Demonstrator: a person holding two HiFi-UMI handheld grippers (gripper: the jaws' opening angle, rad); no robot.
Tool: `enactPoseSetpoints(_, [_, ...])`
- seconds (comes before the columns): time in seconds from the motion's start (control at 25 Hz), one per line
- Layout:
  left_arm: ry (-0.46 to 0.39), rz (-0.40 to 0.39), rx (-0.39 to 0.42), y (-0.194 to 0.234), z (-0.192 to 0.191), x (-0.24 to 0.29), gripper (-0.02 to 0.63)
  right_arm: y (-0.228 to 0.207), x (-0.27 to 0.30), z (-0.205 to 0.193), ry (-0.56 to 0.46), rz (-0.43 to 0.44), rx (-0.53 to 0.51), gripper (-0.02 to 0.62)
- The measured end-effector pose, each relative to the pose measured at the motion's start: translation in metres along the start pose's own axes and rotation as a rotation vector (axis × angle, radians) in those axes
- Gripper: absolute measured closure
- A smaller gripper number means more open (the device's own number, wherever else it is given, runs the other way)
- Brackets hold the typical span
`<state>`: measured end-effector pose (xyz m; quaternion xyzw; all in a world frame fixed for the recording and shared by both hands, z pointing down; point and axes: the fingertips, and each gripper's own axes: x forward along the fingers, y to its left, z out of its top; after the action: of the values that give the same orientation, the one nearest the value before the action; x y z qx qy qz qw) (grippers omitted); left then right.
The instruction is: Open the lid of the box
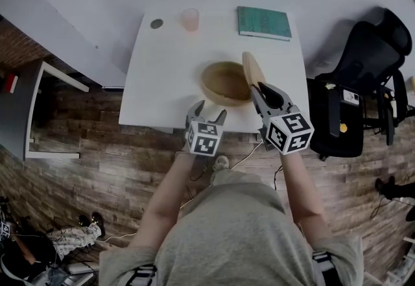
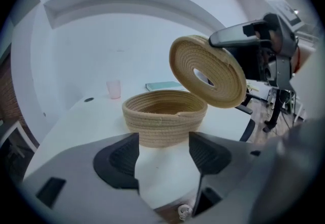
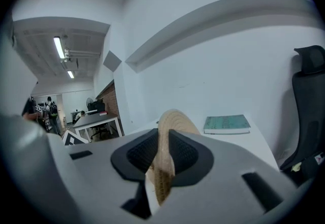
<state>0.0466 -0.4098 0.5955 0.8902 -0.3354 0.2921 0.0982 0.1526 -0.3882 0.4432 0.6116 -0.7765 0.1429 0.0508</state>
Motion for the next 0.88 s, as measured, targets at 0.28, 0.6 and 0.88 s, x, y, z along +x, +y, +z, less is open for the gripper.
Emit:
enactPoseSetpoints(0.28, [-0.059,0.04,-0.038,-0.012,0.002,-0.045,0.399,0.017,-0.037,-0.001,-0.048,-0.024,0.055,0.526])
enactPoseSetpoints(0.6, [-0.13,0.105,-0.085,-0.027,-0.004,-0.111,0.512,0.055,-0.09,-0.014,-0.08,0.001,0.084,0.526])
enactPoseSetpoints(0.88, [-0.174,0.143,-0.139,-0.046,-0.021,-0.168,0.569,0.091,-0.141,-0.032,-0.088,0.035,0.098,0.526])
